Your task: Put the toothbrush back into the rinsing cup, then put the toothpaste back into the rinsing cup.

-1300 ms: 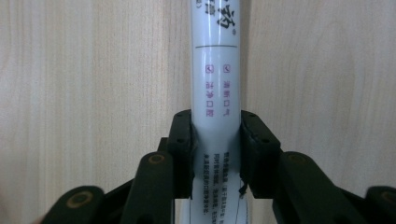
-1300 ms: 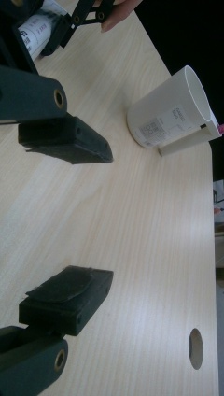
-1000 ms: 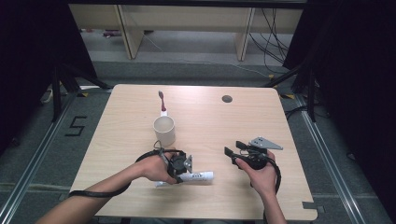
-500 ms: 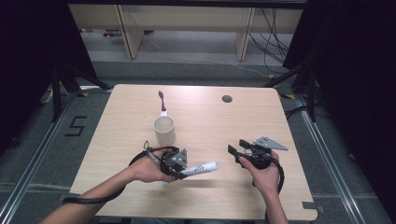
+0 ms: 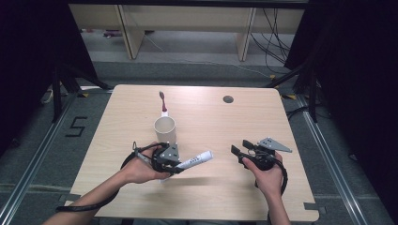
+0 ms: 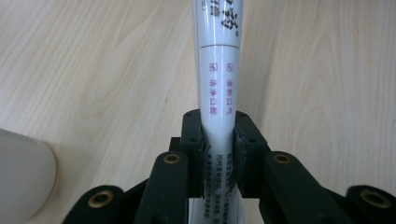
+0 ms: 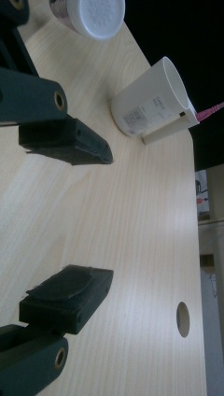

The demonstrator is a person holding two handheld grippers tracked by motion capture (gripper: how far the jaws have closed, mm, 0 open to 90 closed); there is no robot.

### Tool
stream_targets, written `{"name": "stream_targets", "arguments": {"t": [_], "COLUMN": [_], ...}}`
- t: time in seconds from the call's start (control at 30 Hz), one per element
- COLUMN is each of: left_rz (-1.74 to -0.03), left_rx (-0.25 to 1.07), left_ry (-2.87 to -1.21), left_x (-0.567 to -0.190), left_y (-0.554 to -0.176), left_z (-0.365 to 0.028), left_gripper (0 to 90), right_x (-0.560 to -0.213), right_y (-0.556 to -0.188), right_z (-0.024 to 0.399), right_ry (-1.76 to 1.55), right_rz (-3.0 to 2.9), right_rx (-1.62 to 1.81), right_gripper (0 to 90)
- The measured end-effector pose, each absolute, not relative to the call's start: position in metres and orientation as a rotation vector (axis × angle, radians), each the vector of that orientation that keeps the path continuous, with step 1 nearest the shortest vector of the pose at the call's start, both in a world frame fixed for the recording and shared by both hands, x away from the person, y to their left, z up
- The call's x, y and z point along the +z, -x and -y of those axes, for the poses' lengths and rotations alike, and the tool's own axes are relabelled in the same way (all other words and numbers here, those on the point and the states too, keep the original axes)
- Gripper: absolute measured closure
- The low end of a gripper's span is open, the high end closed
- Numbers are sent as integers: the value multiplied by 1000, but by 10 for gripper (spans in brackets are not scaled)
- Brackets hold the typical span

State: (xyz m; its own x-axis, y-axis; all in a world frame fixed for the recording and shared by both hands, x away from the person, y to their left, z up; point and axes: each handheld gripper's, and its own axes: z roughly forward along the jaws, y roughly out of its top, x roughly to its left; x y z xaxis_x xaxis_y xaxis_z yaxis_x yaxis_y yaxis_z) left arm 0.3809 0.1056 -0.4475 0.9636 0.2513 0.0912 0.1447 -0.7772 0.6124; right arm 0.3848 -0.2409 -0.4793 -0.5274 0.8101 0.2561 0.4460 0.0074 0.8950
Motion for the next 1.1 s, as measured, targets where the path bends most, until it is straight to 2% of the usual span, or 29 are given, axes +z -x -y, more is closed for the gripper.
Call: {"name": "stream_targets", "arguments": {"t": [0.53, 0.8, 1.1], "left_rz": [-263, -179, -46], "left_rx": [200, 188, 140], "left_ry": [-2569, -2661, -2785], "left_x": [-443, -437, -434], "left_y": [-382, -384, -382], "left_z": [-108, -101, -98], "left_gripper": [769, 769, 768], "right_x": [-469, -457, -450], "right_y": [-384, -384, -372], "right_z": [239, 231, 194], "right_ry": [-1242, -953, -629], "right_rz": [-2099, -2349, -2614], "right_rx": [1512, 1498, 1495], "right_gripper": [404, 405, 381]}}
